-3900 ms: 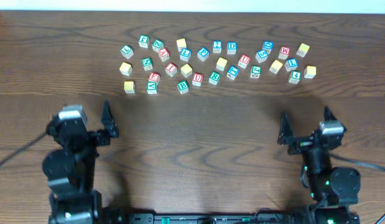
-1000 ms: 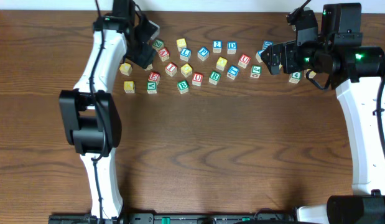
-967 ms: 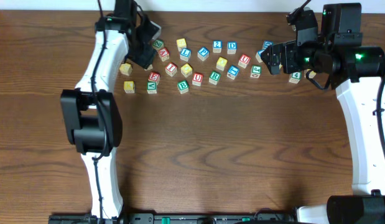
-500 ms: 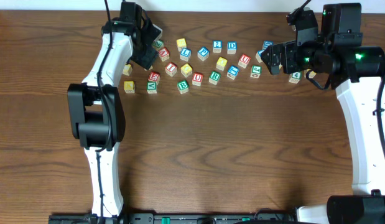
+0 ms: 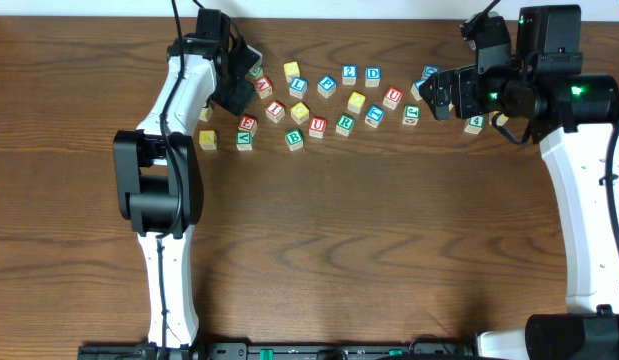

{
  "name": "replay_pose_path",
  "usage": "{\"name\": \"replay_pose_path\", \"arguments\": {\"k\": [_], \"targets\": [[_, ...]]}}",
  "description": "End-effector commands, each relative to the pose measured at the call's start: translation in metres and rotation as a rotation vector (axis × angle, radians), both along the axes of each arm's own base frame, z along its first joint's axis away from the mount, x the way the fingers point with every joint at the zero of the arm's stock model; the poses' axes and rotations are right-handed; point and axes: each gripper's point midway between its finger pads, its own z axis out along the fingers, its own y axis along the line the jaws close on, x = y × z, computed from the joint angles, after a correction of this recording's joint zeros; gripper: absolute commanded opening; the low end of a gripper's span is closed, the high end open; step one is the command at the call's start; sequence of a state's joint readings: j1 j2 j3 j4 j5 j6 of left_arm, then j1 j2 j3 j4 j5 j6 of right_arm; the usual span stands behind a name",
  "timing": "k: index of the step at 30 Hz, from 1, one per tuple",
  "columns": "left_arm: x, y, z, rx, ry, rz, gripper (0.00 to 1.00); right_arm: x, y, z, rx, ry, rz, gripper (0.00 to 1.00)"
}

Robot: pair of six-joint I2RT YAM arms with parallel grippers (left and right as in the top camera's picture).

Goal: Spell out NEURIPS
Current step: 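Lower the left gripper over the green N block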

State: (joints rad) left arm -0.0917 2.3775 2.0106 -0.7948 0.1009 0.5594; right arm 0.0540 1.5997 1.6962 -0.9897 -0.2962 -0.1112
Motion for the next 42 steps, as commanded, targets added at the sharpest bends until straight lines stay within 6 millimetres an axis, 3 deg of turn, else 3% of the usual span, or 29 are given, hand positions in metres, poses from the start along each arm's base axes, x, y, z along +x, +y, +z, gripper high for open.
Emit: {"name": "replay_pose_path", "arguments": {"k": [1, 38, 42], "targets": [[-0.002, 0.003, -0.011, 0.014, 0.017, -0.010, 0.60, 0.001, 0.001, 0.009, 0.003, -0.025, 0.013, 0.99], [-0.003, -0.005, -0.020, -0.027, 0.014, -0.021, 0.56, 0.001, 0.002, 0.009, 0.003, -0.024, 0.013, 0.99], [-0.004, -0.005, -0.021, -0.027, 0.018, -0.021, 0.50, 0.001, 0.002, 0.009, 0.003, -0.024, 0.013, 0.99]]}}
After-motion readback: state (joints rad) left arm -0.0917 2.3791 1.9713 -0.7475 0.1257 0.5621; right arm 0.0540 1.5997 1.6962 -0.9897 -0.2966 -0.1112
